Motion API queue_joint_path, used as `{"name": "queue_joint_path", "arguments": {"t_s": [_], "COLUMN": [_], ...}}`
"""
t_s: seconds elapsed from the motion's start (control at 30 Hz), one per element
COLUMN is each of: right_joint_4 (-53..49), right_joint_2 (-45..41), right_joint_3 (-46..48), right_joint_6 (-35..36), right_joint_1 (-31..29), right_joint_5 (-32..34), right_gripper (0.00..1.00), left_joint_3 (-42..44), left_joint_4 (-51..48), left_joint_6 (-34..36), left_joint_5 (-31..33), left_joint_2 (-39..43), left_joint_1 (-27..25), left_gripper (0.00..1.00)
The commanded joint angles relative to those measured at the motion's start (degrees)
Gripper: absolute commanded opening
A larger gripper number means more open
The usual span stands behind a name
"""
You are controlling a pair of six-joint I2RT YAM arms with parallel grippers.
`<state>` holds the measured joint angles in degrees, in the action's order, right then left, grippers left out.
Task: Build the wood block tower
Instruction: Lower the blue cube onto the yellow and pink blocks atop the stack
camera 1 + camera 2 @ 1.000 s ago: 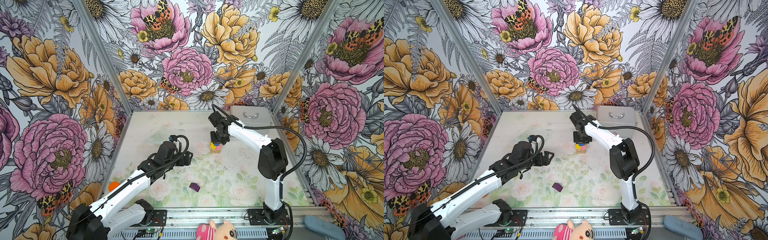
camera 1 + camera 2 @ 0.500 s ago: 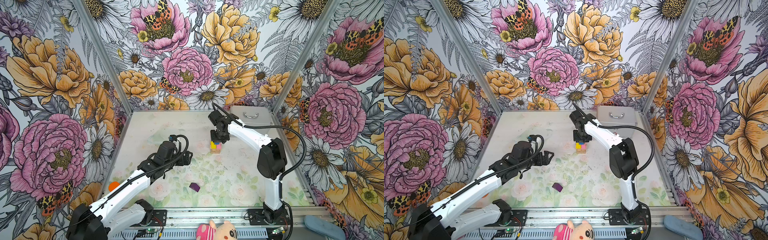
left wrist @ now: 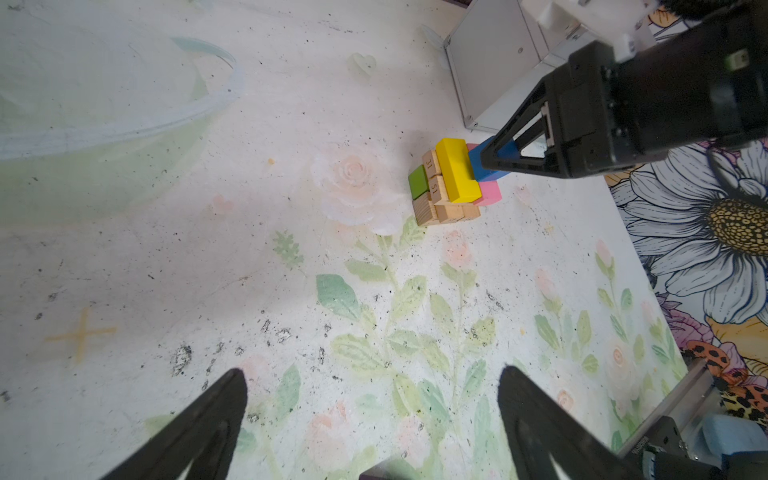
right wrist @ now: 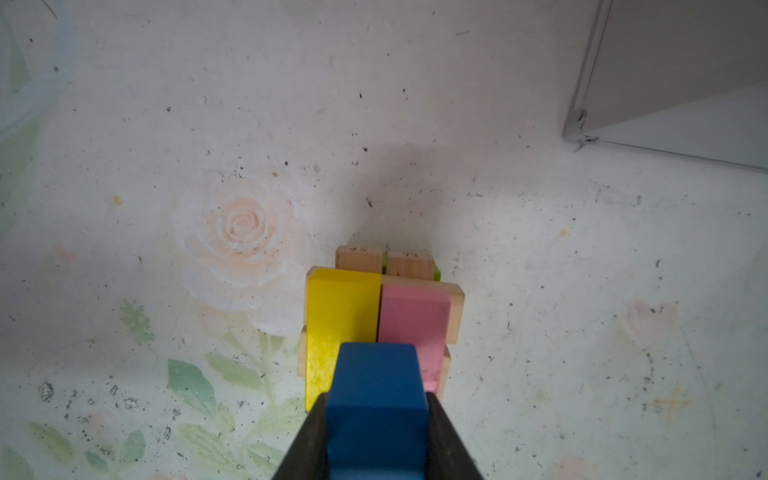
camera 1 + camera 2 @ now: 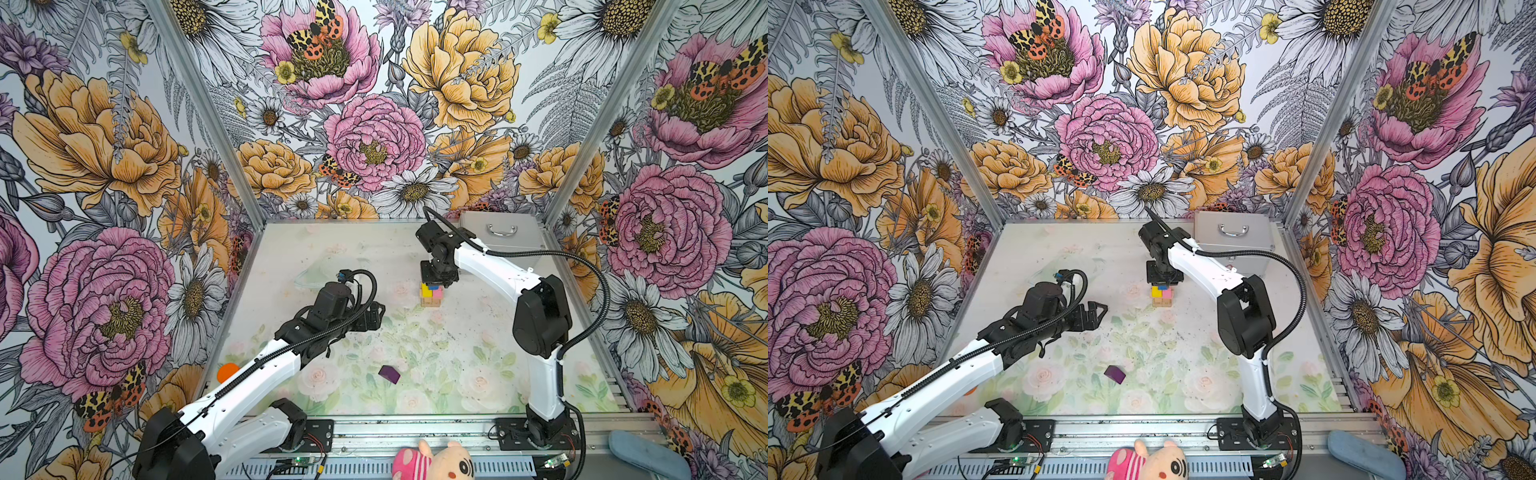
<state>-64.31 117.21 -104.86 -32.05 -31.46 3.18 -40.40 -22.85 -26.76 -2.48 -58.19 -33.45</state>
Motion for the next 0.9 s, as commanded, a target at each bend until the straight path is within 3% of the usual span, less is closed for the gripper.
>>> {"name": "queue_joint_path", "arguments": {"t_s": [0.0,0.87], "right_joint_4": [-0.4,-1.6], "right_joint_2": [1.7,3.1], "right_joint_3": [-1.8,-3.5], "right_joint_6": [-1.0,-2.0], "right_joint_1": [0.3,0.2], "right_joint_5": [0.8,0.9], "right_gripper": [0.29,0.3], "left_joint_3": [-0.9,-0.4], "left_joint_4": [1.4,1.7], "left_joint_6": [1.2,1.5], "left_joint_5": [-1.2,-0.9], "left_joint_2": [0.5,1.3], "left_joint_1": [0.6,0.7], "left_gripper": [0.96,0.96]}}
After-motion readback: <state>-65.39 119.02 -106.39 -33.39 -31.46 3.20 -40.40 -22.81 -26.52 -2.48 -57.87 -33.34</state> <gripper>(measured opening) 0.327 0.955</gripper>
